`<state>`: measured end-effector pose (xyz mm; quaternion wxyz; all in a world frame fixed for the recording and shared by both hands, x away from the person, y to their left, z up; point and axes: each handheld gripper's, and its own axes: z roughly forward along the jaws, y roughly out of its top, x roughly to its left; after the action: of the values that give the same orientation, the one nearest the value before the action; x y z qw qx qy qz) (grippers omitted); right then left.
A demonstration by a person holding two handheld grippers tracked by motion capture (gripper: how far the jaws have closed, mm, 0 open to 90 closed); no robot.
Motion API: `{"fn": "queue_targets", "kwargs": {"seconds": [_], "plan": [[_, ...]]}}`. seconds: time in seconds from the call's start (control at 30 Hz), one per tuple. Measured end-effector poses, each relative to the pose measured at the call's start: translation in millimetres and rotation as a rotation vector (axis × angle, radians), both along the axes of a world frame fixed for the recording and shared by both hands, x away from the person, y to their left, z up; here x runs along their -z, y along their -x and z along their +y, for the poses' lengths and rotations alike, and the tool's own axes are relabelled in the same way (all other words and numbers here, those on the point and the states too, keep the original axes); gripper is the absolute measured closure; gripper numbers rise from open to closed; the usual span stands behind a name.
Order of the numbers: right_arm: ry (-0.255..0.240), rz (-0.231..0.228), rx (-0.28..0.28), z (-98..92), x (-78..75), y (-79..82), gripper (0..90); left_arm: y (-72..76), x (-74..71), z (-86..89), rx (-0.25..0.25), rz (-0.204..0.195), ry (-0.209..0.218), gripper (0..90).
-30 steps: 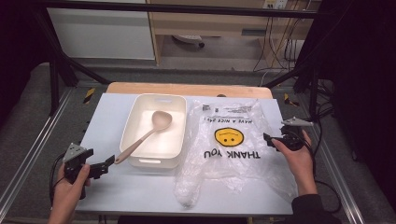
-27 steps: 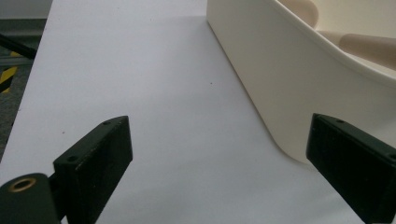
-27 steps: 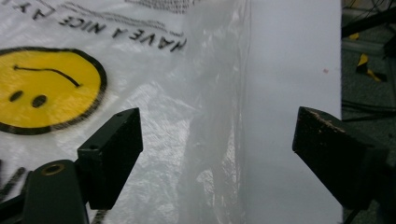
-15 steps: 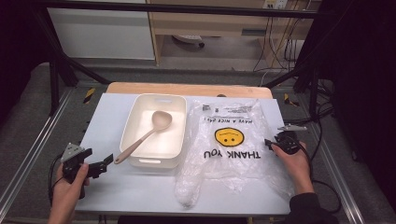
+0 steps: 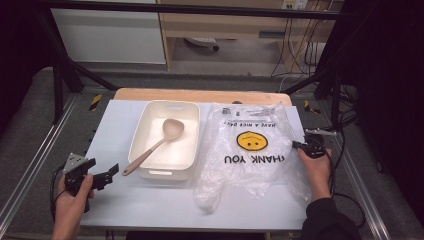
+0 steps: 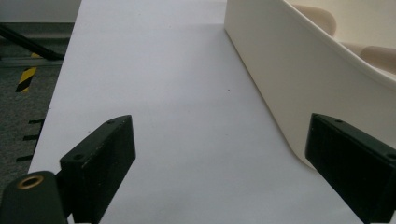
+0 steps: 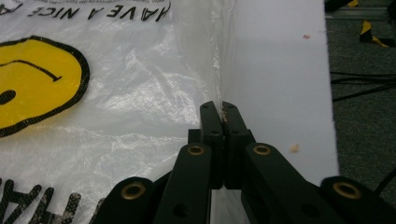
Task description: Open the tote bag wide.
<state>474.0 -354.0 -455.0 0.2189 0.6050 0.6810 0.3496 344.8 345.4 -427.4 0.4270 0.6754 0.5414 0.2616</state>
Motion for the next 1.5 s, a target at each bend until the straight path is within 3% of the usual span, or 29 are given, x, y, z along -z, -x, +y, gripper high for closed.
{"fn": "queue_targets", "kwargs": {"seconds": [0.27,0.5,0.6,0.7,0.77,0.8,0.93,1.03,1.2,1.37,1.5], "plan": [[0.012,-0.017,0.015,-9.3,-1.5,-26.3,90.0,0.0,0.3,0.2,-0.008,-0.004,-0.017,8.4],[0.009,-0.012,0.014,-11.7,0.8,-29.7,89.9,-2.3,0.9,1.3,-0.019,-0.006,-0.022,8.5],[0.033,-0.036,0.008,-10.5,-4.2,-25.7,74.9,-2.5,0.8,0.5,-0.013,-0.001,-0.025,8.4],[0.058,-0.048,0.006,-7.2,-10.5,-21.9,52.0,-1.7,1.0,-1.9,-0.002,-0.001,-0.028,8.2],[0.071,-0.056,0.017,-4.7,-15.8,-18.7,38.0,-2.0,1.1,-1.8,-0.002,0.002,-0.030,8.0],[0.051,-0.062,0.025,-3.0,-19.4,-16.9,32.6,-2.3,1.6,-1.5,-0.007,0.001,-0.030,8.0],[0.070,-0.108,0.037,4.4,-38.7,-5.8,21.3,-0.1,1.6,1.4,-0.022,0.001,-0.023,8.1],[0.068,-0.120,0.019,12.8,-48.7,6.7,16.9,-0.5,2.4,0.7,-0.027,0.004,-0.029,8.1],[0.127,-0.155,-0.017,27.3,-55.6,32.0,12.3,0.0,0.3,0.1,-0.018,-0.003,-0.030,8.0],[0.122,-0.172,-0.043,39.4,-59.0,50.5,10.8,0.4,-0.4,-2.3,-0.006,-0.007,-0.031,7.7],[0.121,-0.183,-0.118,67.5,-60.4,71.2,11.0,-0.5,-0.5,-1.7,-0.008,-0.008,-0.030,7.7]]}}
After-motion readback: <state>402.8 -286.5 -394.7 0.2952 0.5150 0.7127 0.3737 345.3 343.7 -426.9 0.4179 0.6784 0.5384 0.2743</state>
